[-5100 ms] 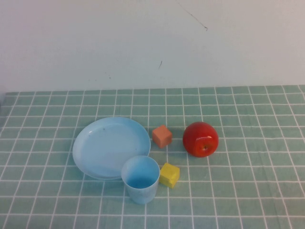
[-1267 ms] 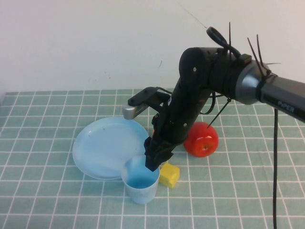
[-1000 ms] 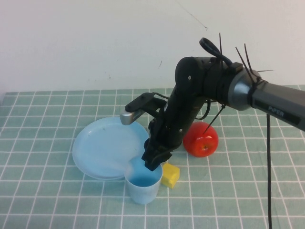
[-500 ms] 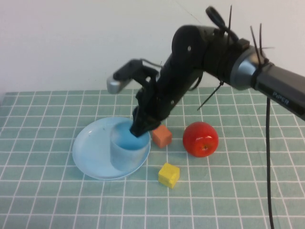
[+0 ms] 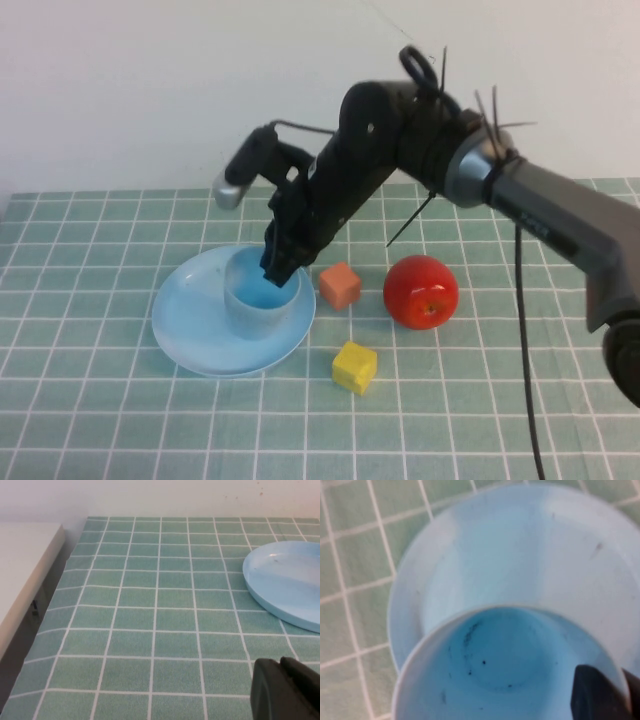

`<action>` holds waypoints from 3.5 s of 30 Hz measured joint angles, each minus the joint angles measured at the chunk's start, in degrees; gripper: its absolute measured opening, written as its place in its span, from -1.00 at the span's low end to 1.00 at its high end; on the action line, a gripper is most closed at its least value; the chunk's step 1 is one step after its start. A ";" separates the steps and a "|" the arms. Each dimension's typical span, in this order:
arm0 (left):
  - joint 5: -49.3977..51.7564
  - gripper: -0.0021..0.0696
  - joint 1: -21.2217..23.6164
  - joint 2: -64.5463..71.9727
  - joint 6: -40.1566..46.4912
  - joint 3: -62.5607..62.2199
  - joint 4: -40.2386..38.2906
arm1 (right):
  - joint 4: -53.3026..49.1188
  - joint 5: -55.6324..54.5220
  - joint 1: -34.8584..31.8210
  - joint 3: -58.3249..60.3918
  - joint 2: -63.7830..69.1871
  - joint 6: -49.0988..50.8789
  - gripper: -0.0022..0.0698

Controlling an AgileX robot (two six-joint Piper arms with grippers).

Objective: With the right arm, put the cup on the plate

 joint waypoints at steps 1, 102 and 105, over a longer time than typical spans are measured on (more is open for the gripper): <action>0.00 -0.95 0.00 0.00 0.00 0.00 0.00 | -0.13 -0.14 0.00 0.00 0.95 -0.02 -0.89; 0.00 -0.95 0.00 0.00 -0.01 0.00 0.00 | -13.95 -35.13 -41.42 127.83 -136.86 22.42 -0.95; 0.00 -0.95 0.00 0.00 -0.01 0.00 0.00 | -14.11 -35.13 -41.56 127.83 -136.86 22.46 -0.95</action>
